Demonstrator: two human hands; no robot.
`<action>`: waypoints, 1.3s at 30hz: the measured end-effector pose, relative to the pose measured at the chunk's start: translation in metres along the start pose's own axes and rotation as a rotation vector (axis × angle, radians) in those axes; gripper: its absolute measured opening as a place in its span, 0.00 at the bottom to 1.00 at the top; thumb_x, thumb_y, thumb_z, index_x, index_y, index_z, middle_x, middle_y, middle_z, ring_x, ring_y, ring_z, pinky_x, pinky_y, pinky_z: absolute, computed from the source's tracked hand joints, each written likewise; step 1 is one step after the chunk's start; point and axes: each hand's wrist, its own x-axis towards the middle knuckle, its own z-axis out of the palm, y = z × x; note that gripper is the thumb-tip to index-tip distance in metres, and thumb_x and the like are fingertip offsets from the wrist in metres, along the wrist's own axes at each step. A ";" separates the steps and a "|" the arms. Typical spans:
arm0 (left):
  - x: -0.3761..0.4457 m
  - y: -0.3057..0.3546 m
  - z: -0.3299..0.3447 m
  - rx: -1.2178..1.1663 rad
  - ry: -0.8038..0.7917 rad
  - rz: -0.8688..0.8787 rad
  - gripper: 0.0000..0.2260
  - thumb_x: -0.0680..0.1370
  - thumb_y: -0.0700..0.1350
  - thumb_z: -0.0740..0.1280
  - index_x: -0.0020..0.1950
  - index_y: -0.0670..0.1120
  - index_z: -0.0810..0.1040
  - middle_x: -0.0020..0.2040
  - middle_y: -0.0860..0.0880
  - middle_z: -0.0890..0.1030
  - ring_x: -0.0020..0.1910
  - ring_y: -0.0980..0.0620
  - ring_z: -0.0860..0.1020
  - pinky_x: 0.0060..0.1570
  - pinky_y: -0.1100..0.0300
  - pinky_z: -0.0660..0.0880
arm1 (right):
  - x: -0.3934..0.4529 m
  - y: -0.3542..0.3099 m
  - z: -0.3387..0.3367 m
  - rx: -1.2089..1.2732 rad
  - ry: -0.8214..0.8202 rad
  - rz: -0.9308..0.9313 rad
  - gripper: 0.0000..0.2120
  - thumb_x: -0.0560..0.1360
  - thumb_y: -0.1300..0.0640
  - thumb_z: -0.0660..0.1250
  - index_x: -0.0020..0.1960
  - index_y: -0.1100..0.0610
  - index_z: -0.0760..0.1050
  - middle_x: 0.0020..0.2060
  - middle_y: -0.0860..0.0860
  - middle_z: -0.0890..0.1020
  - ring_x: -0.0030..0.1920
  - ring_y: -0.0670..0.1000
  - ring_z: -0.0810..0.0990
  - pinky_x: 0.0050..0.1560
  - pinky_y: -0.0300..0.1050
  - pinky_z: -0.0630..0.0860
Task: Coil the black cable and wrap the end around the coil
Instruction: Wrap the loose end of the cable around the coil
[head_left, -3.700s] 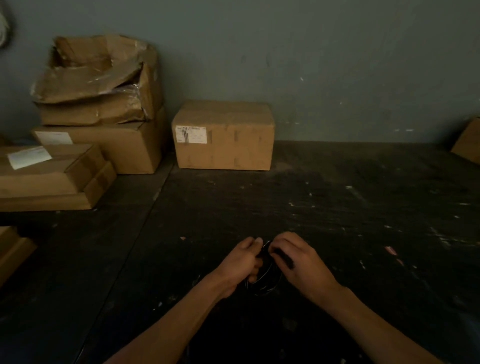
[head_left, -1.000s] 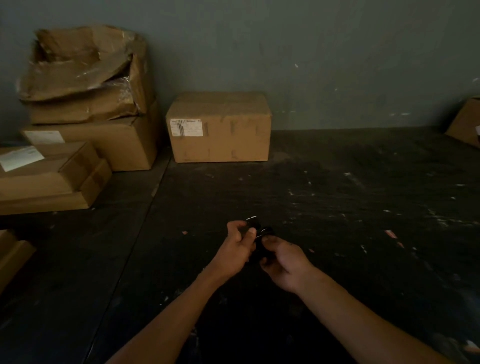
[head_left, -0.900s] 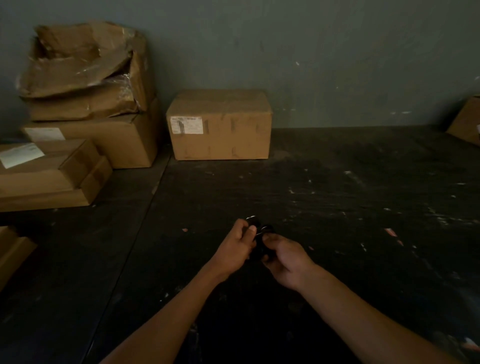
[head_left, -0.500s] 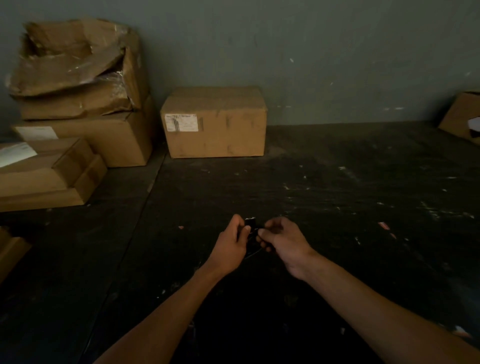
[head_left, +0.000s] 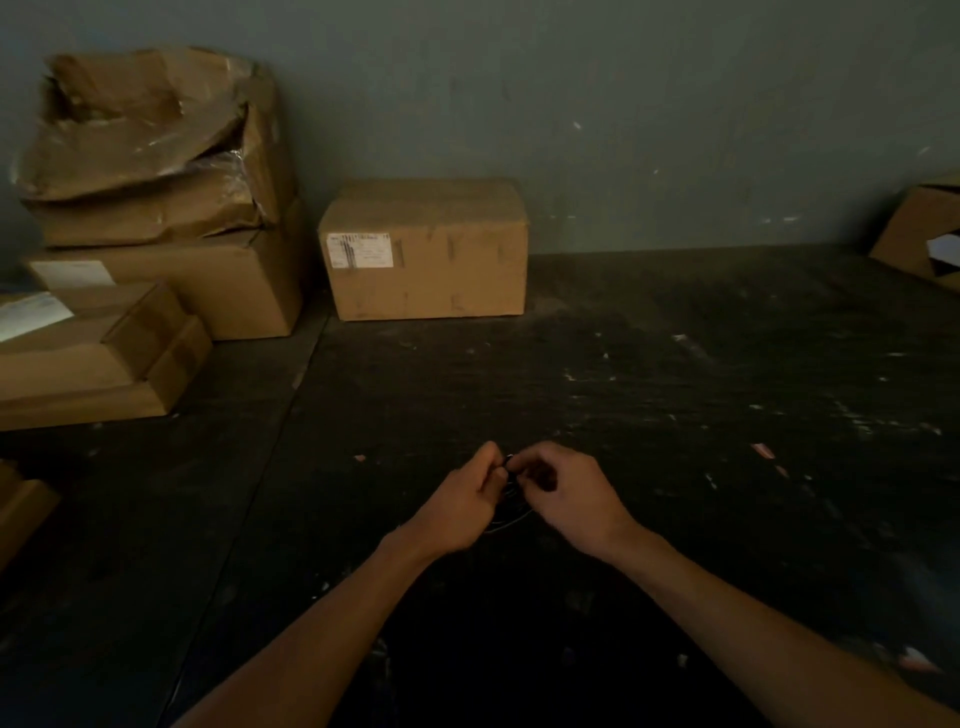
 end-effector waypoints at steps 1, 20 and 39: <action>0.000 0.000 0.000 -0.001 -0.005 0.000 0.06 0.84 0.44 0.55 0.53 0.44 0.70 0.42 0.45 0.74 0.37 0.52 0.71 0.34 0.59 0.69 | -0.001 0.002 -0.001 -0.090 -0.003 -0.076 0.12 0.75 0.63 0.68 0.55 0.50 0.78 0.50 0.41 0.78 0.51 0.37 0.77 0.52 0.30 0.74; 0.001 0.008 0.016 -0.117 -0.027 -0.156 0.09 0.83 0.47 0.57 0.47 0.50 0.73 0.41 0.49 0.76 0.38 0.55 0.73 0.40 0.59 0.72 | -0.008 0.020 -0.001 -0.061 0.095 0.066 0.04 0.77 0.55 0.66 0.51 0.50 0.74 0.47 0.46 0.79 0.49 0.45 0.79 0.51 0.42 0.78; 0.013 0.004 0.049 -1.040 0.060 -0.449 0.12 0.77 0.42 0.68 0.60 0.43 0.79 0.54 0.43 0.85 0.58 0.44 0.80 0.64 0.44 0.73 | -0.021 0.059 -0.032 0.867 0.396 0.525 0.06 0.77 0.61 0.65 0.54 0.58 0.75 0.51 0.58 0.81 0.50 0.56 0.82 0.50 0.53 0.81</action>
